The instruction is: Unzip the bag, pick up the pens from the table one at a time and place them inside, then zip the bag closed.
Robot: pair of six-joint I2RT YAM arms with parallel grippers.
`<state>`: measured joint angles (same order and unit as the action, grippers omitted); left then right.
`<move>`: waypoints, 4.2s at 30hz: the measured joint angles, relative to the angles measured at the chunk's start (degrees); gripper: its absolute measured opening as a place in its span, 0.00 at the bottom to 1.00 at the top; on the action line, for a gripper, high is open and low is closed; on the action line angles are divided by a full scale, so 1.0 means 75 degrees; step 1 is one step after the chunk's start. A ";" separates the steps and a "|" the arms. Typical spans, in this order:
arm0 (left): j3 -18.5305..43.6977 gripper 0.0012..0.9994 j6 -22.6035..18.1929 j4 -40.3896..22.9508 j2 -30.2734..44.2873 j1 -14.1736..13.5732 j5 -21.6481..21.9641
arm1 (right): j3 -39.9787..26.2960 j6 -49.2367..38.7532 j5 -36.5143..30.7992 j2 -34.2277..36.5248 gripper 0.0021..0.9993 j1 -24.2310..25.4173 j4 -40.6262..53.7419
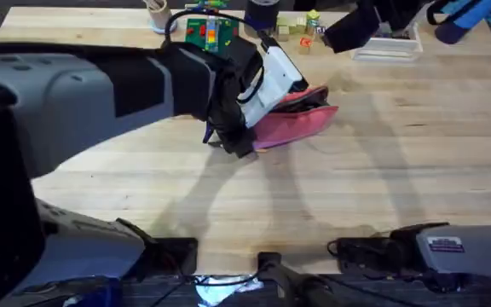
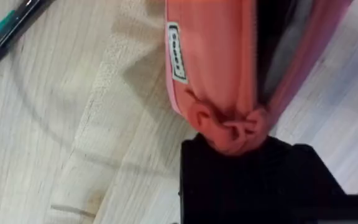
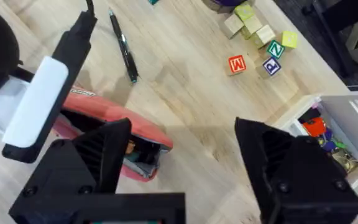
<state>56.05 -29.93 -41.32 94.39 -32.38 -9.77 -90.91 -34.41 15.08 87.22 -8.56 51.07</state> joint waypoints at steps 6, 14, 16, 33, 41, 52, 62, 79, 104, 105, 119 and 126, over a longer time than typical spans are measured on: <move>0.0012 0.04 0.0000 -0.0023 0.0000 0.0039 0.0028 | 0.0000 0.0000 -0.0112 0.0000 1.00 0.0000 -0.0002; -0.0023 0.04 -0.0187 -0.0038 0.0020 0.0644 -0.0742 | 0.0000 0.0000 -0.0241 0.0000 1.00 0.0000 -0.0003; -0.0055 0.04 -0.0396 -0.0055 0.0005 0.0789 -0.0935 | 0.0000 0.0000 -0.0241 0.0000 1.00 0.0000 -0.0003; -0.0589 0.04 -0.0927 -0.0775 -0.2497 0.1215 0.0795 | 0.0000 0.0060 -0.0241 0.0000 1.00 0.0000 0.0000; -0.0589 0.04 -0.0507 -0.0534 -0.3389 0.1215 0.0814 | 0.0000 0.0342 -0.0238 -0.0034 1.00 0.0019 0.0032; -0.0589 0.04 0.0191 0.1832 -0.3745 0.1215 -0.1089 | 0.0000 0.0542 -0.0237 -0.1146 1.00 0.1002 0.0796; -0.0589 0.04 0.0982 0.3940 -0.3620 0.1035 -0.2729 | 0.0000 0.0565 -0.0238 -0.1285 1.00 0.1536 0.1005; -0.0589 0.04 0.2372 0.5791 -0.1763 -0.0254 -0.2912 | 0.0000 0.0562 -0.0241 -0.1285 1.00 0.1574 0.1005; -0.0589 0.04 0.2281 0.4507 -0.0670 -0.0265 -0.2114 | 0.0000 0.0562 -0.0241 -0.1285 1.00 0.1574 0.1008; -0.0589 0.04 0.2243 0.4410 -0.0671 -0.0265 -0.2065 | 0.0000 0.0562 -0.0241 -0.1285 1.00 0.1574 0.1008; -0.0583 0.07 0.2062 0.3960 -0.0673 -0.0347 -0.0823 | 0.0000 0.0562 -0.0241 -0.1285 1.00 0.1574 0.1014; -0.0583 0.79 0.2022 0.3934 -0.0670 -0.0344 -0.0719 | 0.0000 0.0562 -0.0241 -0.1286 1.00 0.1574 0.1014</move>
<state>51.68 -14.76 -11.82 89.36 -34.96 -15.16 -90.91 -30.20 13.28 77.58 3.25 58.67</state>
